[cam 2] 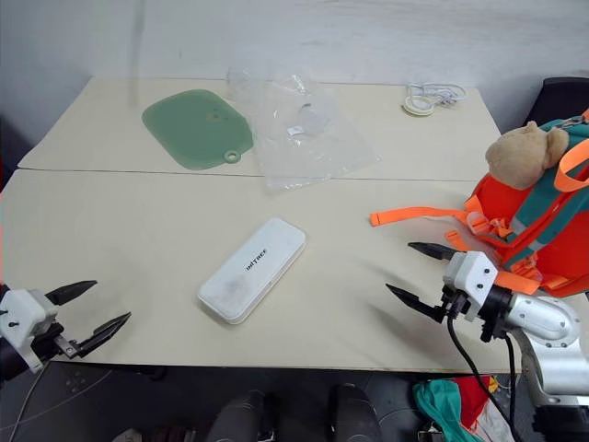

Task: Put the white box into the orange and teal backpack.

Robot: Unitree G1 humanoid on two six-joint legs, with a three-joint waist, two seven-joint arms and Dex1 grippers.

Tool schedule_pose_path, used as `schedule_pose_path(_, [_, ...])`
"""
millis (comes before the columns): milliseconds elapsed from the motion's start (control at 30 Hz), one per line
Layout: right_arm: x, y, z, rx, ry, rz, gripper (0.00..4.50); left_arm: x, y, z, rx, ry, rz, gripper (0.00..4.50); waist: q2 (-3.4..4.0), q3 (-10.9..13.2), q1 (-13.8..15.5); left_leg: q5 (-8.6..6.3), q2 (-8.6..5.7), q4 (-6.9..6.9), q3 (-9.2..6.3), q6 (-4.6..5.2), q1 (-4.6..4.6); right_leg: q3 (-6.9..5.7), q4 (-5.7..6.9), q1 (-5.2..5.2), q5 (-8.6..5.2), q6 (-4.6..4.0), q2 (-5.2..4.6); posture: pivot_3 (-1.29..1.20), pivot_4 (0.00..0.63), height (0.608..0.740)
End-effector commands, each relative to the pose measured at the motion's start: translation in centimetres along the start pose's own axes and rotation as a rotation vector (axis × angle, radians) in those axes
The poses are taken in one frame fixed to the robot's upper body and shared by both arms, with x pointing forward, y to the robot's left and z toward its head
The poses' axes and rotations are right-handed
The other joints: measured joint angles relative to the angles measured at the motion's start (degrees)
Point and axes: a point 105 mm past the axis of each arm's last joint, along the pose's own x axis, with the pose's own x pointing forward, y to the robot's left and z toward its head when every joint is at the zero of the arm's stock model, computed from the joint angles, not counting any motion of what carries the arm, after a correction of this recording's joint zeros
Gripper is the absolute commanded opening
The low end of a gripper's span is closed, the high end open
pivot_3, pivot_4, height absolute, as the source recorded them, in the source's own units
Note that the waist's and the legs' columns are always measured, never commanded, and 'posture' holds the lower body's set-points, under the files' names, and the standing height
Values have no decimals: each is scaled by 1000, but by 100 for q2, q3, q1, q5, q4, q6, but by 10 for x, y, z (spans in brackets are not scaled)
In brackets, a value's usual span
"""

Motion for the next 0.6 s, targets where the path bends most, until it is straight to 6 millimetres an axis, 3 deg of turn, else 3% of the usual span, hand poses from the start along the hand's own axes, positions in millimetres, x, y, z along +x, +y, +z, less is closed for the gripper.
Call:
schedule_pose_path(33, [0,-5,4,-7,-16,-3,4473,-4,1,8,-1,-27,11,4500,0,0,-3,0,0,0,0,0,0,0,0,0,0,0,0,0,150,740])
schedule_pose_path(267, [4,-2,0,17,-23,34,4473,-12,-5,11,-129,-25,-47,4500,0,0,-7,0,1,0,0,0,0,-1,0,1,0,0,2,0,150,740])
schedule_pose_path(600, [5,7,-17,48,-20,72,4473,-9,-4,21,-142,-61,-24,4500,0,0,-4,1,-1,3,0,0,0,-2,2,4,0,-1,3,0,150,740])
